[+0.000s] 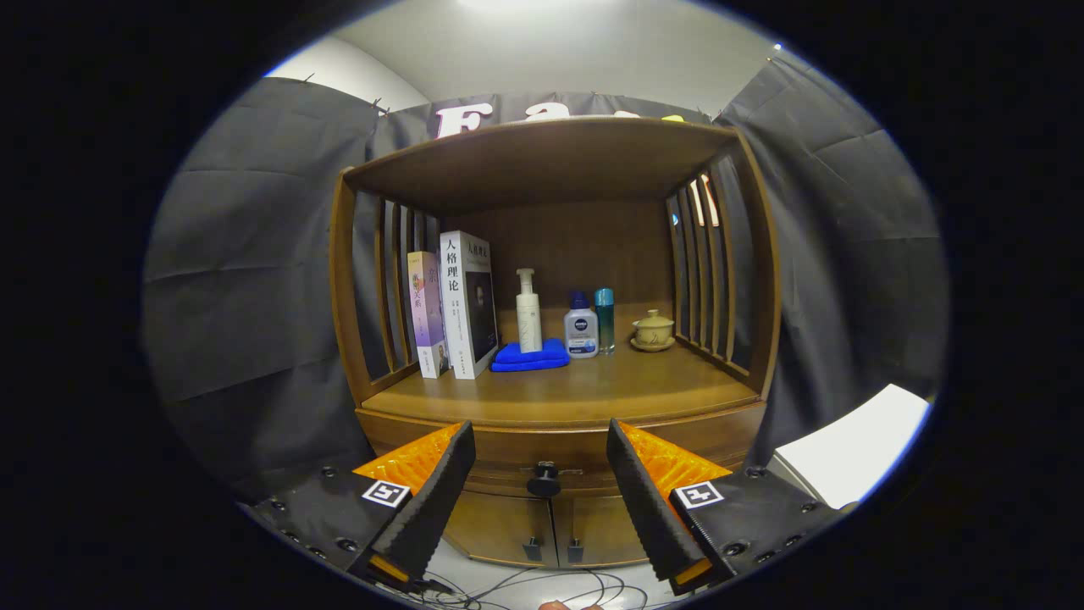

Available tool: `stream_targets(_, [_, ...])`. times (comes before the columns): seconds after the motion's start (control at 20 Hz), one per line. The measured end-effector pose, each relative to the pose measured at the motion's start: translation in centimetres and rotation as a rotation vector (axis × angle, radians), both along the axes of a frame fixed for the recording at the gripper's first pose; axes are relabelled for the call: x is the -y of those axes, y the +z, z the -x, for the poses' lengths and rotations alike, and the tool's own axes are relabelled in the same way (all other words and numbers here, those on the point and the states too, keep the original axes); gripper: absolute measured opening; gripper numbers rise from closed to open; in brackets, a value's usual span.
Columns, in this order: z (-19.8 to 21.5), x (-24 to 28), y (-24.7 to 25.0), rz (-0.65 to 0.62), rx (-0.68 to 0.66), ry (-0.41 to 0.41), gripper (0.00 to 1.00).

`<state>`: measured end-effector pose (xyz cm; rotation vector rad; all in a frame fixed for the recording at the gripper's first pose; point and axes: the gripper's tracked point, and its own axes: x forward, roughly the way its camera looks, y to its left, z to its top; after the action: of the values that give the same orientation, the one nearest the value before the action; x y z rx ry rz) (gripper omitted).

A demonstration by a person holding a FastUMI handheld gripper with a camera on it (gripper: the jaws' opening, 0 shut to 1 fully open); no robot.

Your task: Pull open the drawer, take out the items inside it, and place them on the countertop above the cabinet.

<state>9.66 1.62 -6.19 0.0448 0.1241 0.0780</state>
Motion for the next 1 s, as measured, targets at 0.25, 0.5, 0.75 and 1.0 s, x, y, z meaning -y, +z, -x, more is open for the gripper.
stream_targets(0.25, [-4.0, -0.7, -4.2, 0.029, -0.059, 0.002, 0.98])
stream_targets(0.5, [-7.1, -0.2, -8.8, 0.027, -0.111, -0.032, 0.98])
stream_targets(0.75, [-8.6, -0.4, -12.0, 0.042, -0.154, -0.031, 0.88])
stream_targets(1.0, [-9.3, -0.6, -13.9, 0.052, -0.178, -0.035, 0.73])
